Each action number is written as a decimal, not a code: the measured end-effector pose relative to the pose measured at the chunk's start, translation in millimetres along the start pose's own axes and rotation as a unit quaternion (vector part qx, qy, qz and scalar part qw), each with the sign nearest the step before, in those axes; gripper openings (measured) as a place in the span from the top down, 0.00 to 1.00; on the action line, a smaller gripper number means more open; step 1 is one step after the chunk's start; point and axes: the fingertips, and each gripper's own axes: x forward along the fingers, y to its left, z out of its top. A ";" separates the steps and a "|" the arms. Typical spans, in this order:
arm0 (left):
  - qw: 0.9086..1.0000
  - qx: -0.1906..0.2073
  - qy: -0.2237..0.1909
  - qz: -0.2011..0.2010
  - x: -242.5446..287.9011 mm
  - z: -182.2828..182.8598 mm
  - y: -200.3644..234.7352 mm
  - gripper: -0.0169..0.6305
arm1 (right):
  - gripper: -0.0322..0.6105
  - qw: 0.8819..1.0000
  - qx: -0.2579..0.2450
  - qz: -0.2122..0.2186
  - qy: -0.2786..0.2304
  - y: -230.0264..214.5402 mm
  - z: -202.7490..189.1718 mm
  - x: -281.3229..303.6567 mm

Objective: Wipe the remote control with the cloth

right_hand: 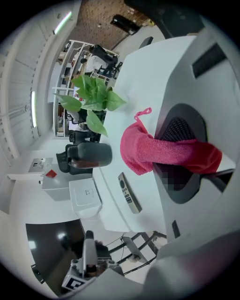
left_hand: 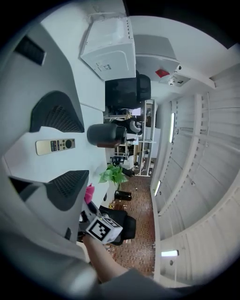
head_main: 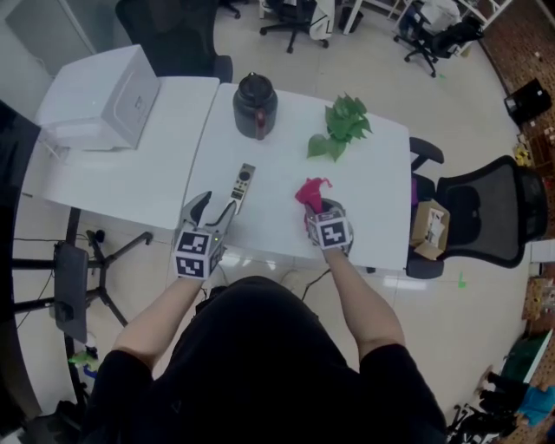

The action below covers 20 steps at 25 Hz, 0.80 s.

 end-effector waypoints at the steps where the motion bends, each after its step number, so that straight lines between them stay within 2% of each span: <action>1: 1.000 -0.002 -0.004 -0.005 -4.8 5.4 -3.1 0.58 | 0.76 1.000 -0.002 -0.002 0.012 -0.5 -3.6 6.9; 5: 1.000 0.000 -0.017 -0.021 -19.3 23.9 -13.2 0.58 | 0.75 0.999 -0.005 -0.009 0.045 -1.6 -15.5 26.0; 9: 0.999 0.022 -0.025 -0.028 -25.9 34.6 -19.7 0.58 | 0.73 0.997 0.001 -0.018 0.072 -3.8 -29.4 35.2; 14: 0.999 0.031 -0.026 -0.031 -24.7 36.6 -20.3 0.58 | 0.66 0.997 0.003 -0.033 0.068 -8.5 -29.7 36.5; 16: 0.999 0.034 -0.027 -0.032 -23.4 36.9 -21.2 0.58 | 0.66 0.997 0.007 -0.036 0.061 -10.9 -27.7 31.9; 20: 0.998 0.040 -0.034 -0.041 -18.7 43.2 -26.6 0.58 | 0.66 0.999 0.027 -0.027 0.013 -12.6 -11.8 9.2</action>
